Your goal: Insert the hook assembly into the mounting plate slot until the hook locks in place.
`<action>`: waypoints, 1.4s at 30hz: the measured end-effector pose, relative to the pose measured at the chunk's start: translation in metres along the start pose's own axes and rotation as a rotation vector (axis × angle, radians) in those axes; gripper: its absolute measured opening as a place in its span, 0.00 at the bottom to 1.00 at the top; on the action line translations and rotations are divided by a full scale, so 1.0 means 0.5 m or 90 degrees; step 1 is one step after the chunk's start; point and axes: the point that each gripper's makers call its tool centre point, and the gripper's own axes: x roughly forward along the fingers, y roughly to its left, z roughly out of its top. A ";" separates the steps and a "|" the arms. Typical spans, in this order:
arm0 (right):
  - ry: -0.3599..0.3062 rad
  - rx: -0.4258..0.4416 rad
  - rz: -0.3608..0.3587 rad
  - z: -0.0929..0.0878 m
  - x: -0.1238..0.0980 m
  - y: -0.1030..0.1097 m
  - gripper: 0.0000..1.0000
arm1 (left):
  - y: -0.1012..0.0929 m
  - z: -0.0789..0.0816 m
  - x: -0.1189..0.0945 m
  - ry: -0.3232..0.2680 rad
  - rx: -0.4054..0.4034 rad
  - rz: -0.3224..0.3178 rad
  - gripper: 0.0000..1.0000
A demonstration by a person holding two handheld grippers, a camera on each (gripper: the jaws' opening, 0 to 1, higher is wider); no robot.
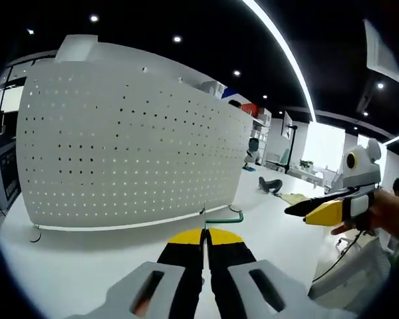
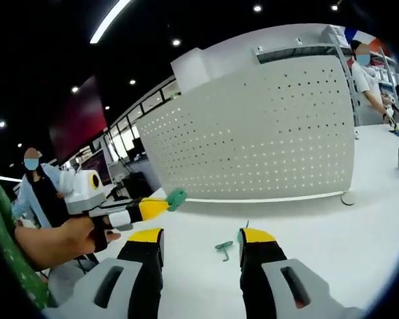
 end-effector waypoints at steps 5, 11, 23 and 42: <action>-0.011 0.021 0.018 0.012 0.003 0.016 0.32 | -0.024 0.007 -0.004 -0.008 -0.001 -0.014 0.02; -0.019 0.030 0.032 0.024 0.008 0.031 0.25 | -0.043 0.018 -0.005 -0.019 -0.002 -0.025 0.02; -0.048 0.098 0.068 0.056 0.018 0.057 0.18 | -0.072 0.041 -0.011 -0.043 -0.004 -0.041 0.02; -0.062 0.121 0.069 0.092 0.069 0.056 0.10 | -0.085 0.069 0.005 -0.079 -0.005 -0.041 0.02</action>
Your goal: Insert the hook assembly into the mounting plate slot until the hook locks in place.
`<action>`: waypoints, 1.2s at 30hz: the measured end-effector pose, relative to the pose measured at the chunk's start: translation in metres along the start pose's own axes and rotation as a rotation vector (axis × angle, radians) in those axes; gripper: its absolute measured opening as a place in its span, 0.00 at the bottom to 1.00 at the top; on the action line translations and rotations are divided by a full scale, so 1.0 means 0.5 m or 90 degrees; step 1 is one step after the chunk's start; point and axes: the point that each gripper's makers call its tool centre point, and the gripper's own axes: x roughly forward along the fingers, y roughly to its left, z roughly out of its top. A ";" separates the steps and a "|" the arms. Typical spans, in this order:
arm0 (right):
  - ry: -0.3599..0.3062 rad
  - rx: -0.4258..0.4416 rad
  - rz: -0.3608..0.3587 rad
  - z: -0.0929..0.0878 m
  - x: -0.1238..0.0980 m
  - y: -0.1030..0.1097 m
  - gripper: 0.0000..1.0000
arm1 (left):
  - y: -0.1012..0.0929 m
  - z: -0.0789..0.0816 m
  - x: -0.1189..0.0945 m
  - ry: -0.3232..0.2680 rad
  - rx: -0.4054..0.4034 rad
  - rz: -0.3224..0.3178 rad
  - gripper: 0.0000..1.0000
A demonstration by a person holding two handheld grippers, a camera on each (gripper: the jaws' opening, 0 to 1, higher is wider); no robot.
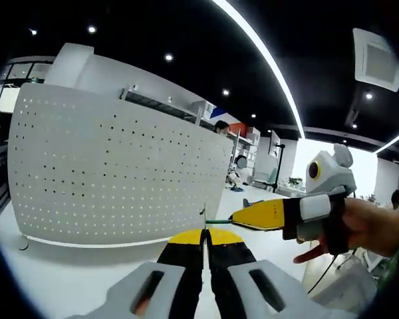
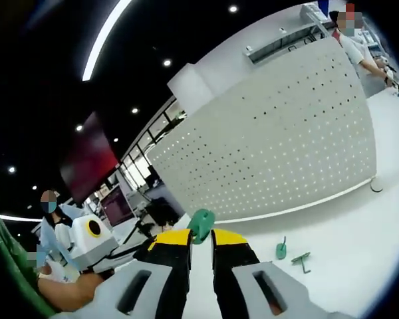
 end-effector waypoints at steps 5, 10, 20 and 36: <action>0.000 0.006 0.001 0.000 0.011 0.001 0.08 | -0.002 0.006 0.003 -0.009 -0.004 0.001 0.02; -0.010 0.036 0.005 0.005 0.013 -0.001 0.07 | -0.005 0.007 0.005 -0.013 -0.003 0.002 0.02; -0.016 0.074 0.000 0.007 0.016 -0.013 0.05 | -0.021 0.006 0.013 -0.013 0.005 -0.009 0.02; -0.013 0.128 0.012 0.005 0.011 -0.013 0.03 | -0.031 0.006 0.015 -0.013 0.022 -0.024 0.01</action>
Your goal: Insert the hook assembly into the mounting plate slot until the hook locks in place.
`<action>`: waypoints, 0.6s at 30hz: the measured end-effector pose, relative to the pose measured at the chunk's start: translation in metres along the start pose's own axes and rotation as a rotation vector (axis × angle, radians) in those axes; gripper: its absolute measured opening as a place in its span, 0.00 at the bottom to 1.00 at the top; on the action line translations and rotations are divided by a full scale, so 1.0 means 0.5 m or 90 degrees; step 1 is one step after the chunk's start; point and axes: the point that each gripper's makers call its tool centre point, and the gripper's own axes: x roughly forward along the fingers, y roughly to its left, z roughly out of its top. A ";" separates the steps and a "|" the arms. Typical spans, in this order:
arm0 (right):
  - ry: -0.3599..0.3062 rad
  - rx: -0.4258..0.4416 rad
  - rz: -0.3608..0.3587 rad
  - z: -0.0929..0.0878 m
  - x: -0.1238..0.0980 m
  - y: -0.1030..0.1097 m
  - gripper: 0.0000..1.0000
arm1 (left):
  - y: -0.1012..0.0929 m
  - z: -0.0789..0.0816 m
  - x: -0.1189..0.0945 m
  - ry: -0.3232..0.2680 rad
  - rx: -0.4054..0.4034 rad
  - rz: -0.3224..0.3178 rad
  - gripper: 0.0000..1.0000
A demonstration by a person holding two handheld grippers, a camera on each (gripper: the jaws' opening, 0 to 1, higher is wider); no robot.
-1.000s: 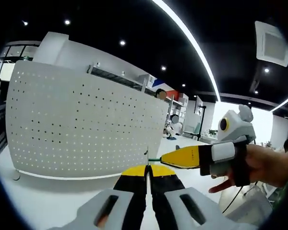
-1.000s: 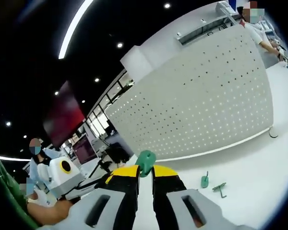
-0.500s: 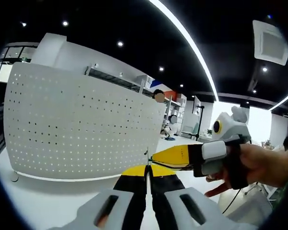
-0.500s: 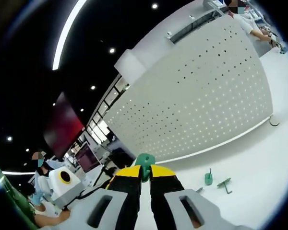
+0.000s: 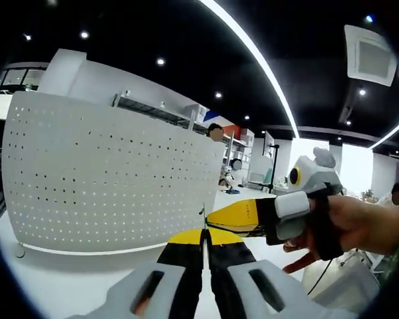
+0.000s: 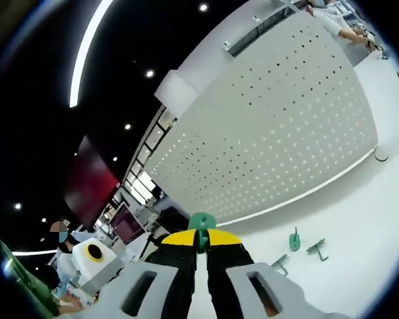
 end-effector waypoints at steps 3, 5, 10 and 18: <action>0.002 -0.002 0.003 -0.001 -0.001 0.003 0.02 | 0.000 -0.001 0.000 0.001 -0.001 -0.001 0.01; 0.001 -0.005 0.005 0.000 -0.001 0.005 0.02 | -0.001 -0.001 -0.001 0.000 0.000 -0.002 0.01; -0.001 -0.010 0.008 0.003 -0.001 0.007 0.01 | -0.002 0.000 -0.001 -0.001 0.008 -0.005 0.02; -0.008 -0.028 0.012 0.008 0.000 0.014 0.01 | -0.001 0.004 0.000 -0.004 0.012 -0.008 0.02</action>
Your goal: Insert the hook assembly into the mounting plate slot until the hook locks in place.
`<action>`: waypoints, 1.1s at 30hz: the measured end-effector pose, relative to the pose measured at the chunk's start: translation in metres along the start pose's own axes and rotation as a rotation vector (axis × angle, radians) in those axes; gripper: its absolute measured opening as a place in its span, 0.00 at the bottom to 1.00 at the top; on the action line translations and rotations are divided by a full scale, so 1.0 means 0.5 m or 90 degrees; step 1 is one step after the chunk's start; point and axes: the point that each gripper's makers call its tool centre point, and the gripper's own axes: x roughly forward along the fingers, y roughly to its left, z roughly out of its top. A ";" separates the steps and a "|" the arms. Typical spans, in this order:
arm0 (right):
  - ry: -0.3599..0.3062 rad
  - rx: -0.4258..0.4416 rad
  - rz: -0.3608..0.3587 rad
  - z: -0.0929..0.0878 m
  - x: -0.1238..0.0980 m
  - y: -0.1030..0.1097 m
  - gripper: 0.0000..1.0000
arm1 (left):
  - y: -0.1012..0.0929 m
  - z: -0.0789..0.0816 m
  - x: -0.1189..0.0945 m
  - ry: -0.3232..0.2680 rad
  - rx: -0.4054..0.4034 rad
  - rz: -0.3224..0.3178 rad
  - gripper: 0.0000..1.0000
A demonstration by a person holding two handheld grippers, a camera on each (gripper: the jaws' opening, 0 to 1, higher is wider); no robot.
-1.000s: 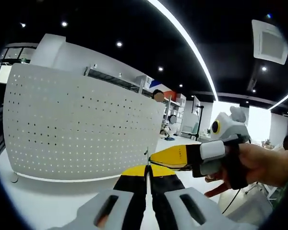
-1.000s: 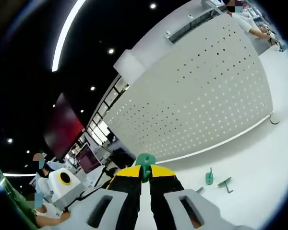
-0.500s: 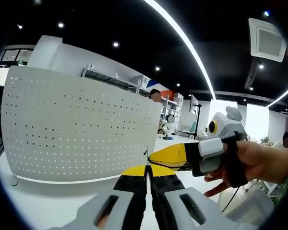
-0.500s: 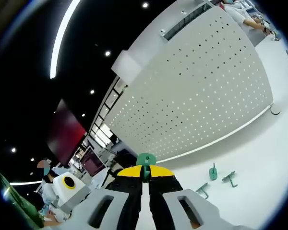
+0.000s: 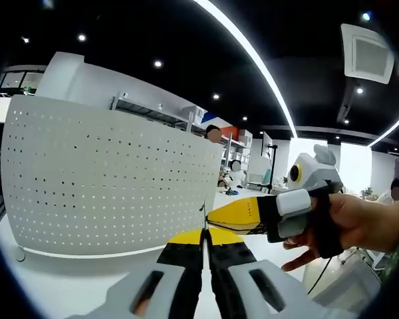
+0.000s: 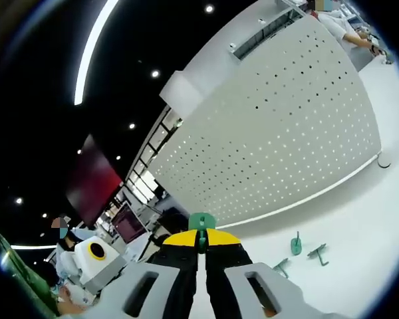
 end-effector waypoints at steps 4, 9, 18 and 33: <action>-0.001 -0.007 0.002 -0.001 0.001 0.002 0.01 | 0.000 0.000 0.000 0.007 0.004 -0.001 0.02; -0.005 -0.011 0.004 0.002 0.002 0.005 0.01 | 0.001 -0.005 -0.002 0.022 0.014 -0.002 0.03; -0.009 -0.017 0.000 0.006 -0.001 0.002 0.01 | 0.004 -0.004 -0.008 0.034 0.014 -0.006 0.13; -0.015 -0.039 -0.004 0.012 -0.004 0.004 0.01 | 0.018 0.012 -0.035 0.061 0.029 -0.006 0.51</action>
